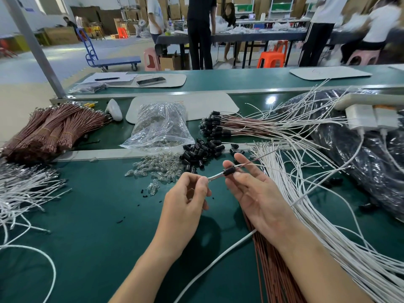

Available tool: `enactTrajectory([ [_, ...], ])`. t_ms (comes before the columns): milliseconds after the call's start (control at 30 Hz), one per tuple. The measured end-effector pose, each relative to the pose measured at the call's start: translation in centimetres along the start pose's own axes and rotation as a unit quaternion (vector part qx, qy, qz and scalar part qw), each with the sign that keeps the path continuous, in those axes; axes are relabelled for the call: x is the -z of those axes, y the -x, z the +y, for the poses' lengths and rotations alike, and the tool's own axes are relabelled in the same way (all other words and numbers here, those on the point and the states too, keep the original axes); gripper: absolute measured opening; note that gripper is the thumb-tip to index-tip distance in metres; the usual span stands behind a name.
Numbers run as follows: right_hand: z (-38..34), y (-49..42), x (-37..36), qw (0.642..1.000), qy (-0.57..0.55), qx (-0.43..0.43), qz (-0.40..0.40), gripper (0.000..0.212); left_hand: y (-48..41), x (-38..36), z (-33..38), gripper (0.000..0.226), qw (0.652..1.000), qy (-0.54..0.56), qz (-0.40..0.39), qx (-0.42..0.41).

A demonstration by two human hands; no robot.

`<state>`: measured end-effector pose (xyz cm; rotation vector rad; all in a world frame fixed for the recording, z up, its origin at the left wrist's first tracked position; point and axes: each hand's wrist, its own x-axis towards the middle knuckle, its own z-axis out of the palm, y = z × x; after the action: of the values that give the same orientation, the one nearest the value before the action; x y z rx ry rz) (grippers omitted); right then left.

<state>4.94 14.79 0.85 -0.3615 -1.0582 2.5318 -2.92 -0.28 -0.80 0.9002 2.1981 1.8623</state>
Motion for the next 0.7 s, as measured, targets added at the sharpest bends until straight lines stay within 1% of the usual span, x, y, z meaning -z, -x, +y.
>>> enactTrajectory([
  [100, 0.0, 0.1, -0.2, 1.0, -0.013, -0.001, -0.008, 0.05, 0.0, -0.1, 0.0, 0.022, 1.0, -0.007, 0.002, -0.001],
  [200, 0.3, 0.0, -0.4, 1.0, -0.001, -0.002, 0.002, 0.047, 0.0, -0.1, 0.0, 0.022, 1.0, -0.005, 0.002, -0.002],
  [333, 1.0, 0.1, -0.7, 0.997, 0.075, -0.022, 0.025, 0.049, 0.1, -0.1, 0.0, 0.02, 1.0, -0.005, -0.011, -0.012],
  [400, 1.2, 0.1, -0.6, 0.995, 0.093, -0.025, 0.031, 0.049, 0.2, -0.1, 0.1, 0.019, 1.0, -0.009, -0.015, -0.013],
  [700, 0.8, 0.2, -0.6, 0.998, 0.056, -0.007, -0.005, 0.053, 0.1, -0.1, 0.1, 0.021, 1.0, 0.0, -0.016, 0.014],
])
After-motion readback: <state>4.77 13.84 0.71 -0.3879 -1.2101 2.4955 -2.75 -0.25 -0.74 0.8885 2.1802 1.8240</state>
